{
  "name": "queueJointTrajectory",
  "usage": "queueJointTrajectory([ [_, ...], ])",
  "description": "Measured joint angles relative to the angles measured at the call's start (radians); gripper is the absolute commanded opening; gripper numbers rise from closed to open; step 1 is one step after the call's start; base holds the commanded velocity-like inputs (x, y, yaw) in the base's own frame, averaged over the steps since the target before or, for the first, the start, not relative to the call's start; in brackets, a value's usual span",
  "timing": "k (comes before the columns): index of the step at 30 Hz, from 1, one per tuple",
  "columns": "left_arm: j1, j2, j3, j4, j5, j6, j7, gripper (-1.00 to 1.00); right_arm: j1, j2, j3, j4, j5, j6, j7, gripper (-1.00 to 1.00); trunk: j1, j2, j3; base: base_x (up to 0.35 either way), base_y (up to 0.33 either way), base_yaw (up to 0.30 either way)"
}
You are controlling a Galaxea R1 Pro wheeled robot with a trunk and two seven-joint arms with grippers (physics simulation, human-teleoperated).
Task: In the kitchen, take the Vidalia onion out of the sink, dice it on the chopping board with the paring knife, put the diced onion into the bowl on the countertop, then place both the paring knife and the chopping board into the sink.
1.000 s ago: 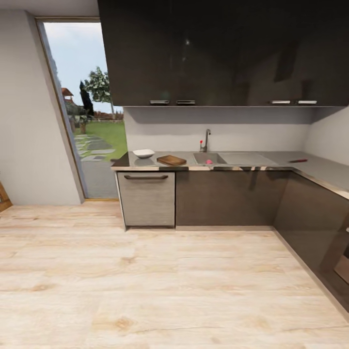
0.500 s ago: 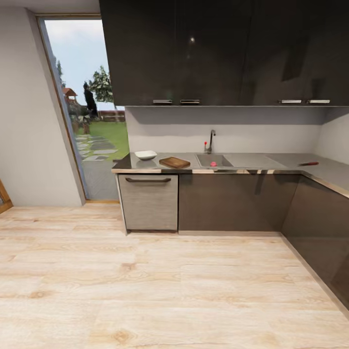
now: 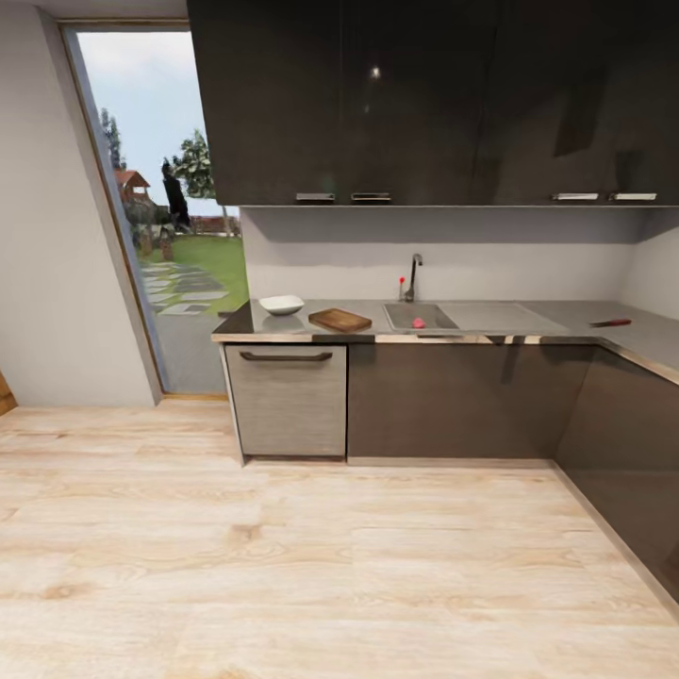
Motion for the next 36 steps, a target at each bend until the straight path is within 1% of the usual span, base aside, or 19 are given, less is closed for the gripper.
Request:
queueJointTrajectory([
  [11,0.000,-0.001,0.000,-0.001,0.000,0.000,0.000,1.00,0.000,0.000,0.000,0.000,0.000,0.000,0.000,1.00,0.000,0.000,0.000,0.012,0.000,0.000],
  [36,0.000,-0.001,0.001,0.000,0.000,0.000,0.000,1.00,0.000,0.000,0.000,0.000,0.000,0.000,0.000,1.00,-0.096,0.175,0.078,0.000,0.000,0.000],
])
